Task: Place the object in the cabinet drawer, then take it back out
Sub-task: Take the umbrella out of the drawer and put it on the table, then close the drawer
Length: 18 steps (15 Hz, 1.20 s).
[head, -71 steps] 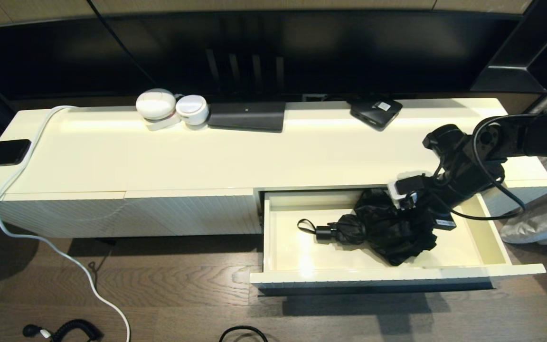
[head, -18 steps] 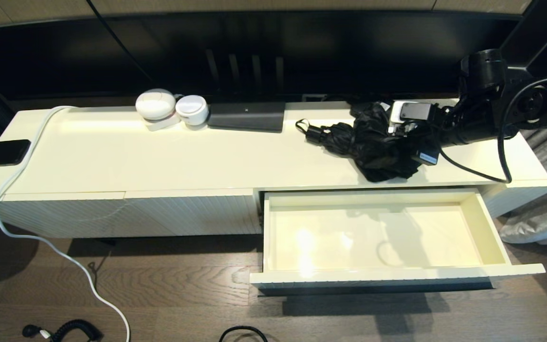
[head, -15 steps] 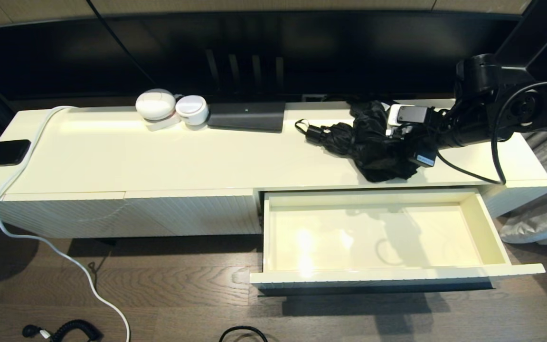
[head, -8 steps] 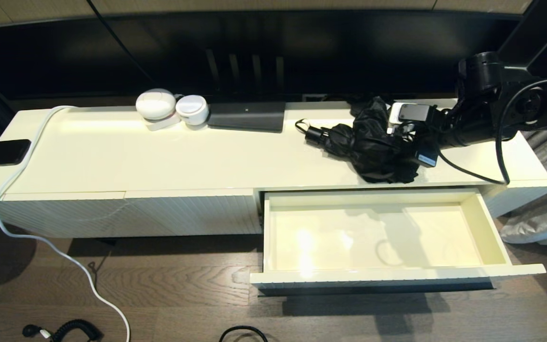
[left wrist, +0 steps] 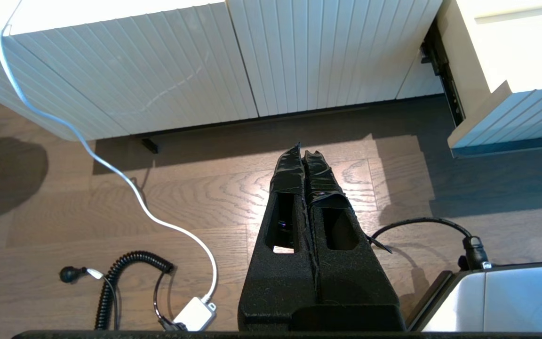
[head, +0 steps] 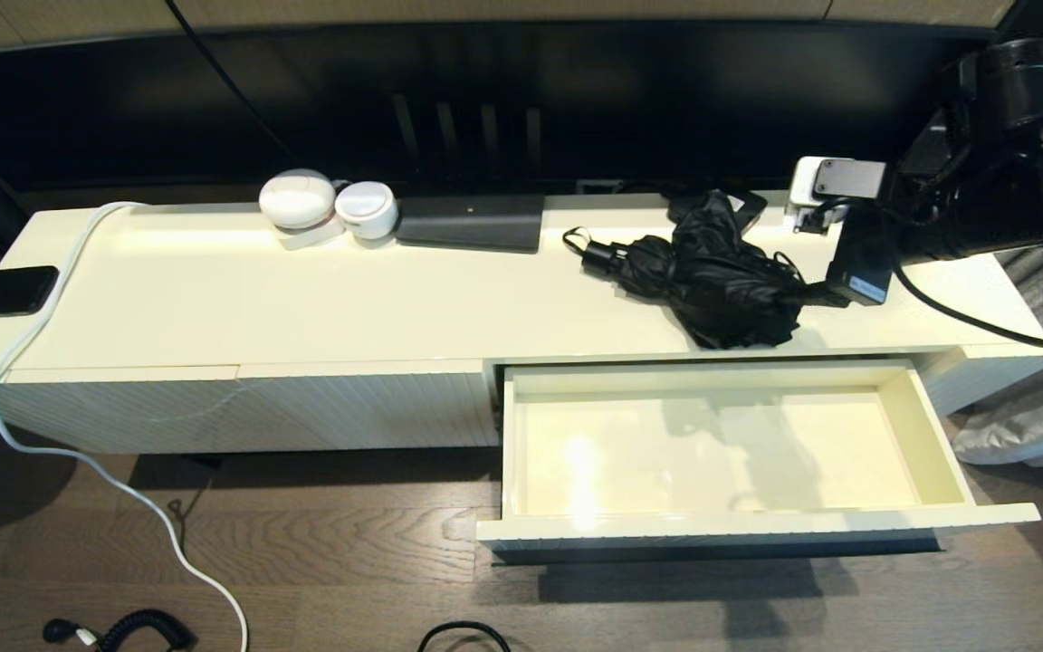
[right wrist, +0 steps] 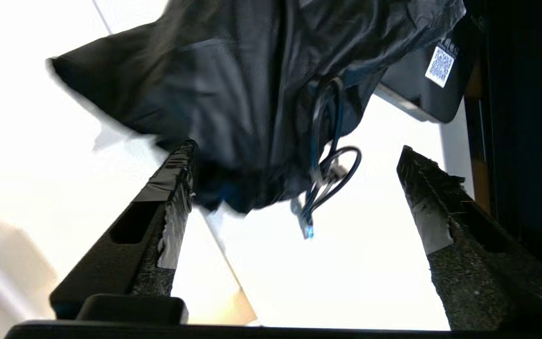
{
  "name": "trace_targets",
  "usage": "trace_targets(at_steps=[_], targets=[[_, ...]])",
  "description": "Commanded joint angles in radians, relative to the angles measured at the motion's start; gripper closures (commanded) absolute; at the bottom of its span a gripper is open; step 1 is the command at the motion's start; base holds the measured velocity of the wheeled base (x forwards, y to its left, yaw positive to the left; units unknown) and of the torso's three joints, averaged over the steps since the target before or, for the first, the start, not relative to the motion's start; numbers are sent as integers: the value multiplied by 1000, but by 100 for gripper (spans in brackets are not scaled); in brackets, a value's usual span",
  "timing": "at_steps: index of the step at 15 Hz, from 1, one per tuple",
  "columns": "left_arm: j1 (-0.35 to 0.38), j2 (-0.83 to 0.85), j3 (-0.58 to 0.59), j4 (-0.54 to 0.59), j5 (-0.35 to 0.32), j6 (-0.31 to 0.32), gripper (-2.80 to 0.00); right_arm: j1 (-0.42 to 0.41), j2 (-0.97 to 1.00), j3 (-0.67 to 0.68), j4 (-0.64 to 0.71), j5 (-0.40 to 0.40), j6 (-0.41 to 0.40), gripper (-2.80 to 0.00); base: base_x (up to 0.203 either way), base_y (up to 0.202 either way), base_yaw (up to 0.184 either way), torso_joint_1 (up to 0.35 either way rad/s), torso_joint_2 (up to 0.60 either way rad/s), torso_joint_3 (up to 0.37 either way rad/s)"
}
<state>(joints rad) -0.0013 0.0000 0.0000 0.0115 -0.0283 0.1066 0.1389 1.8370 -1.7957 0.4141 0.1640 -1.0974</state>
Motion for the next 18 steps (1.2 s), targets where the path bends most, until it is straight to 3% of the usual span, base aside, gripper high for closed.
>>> trace_targets(at_steps=[1, 9, 10, 11, 14, 18], targets=[[0, 0, 0, 1, -1, 1, 0, 1, -106, 45, 20, 1, -6, -280, 0, 0, 0, 0, 0, 0], [0, 0, 0, 1, -1, 1, 0, 0, -452, 481, 100, 8, 35, -280, 0, 0, 0, 0, 0, 0], [0, 0, 0, -1, -1, 1, 0, 1, -492, 539, 101, 9, 67, -38, 0, 0, 0, 0, 0, 0], [0, 0, 0, 1, -1, 1, 0, 6, -530, 589, 100, 10, 100, 0, 0, 0, 0, 0, 0, 0], [1, 0, 0, 0, -1, 1, 0, 47, -577, 662, 108, 12, 186, 0, 0, 0, 0, 0, 0, 0], [0, 0, 0, 1, -1, 1, 0, 114, -676, 856, 108, 12, 283, 0, 0, 0, 0, 0, 0, 0]])
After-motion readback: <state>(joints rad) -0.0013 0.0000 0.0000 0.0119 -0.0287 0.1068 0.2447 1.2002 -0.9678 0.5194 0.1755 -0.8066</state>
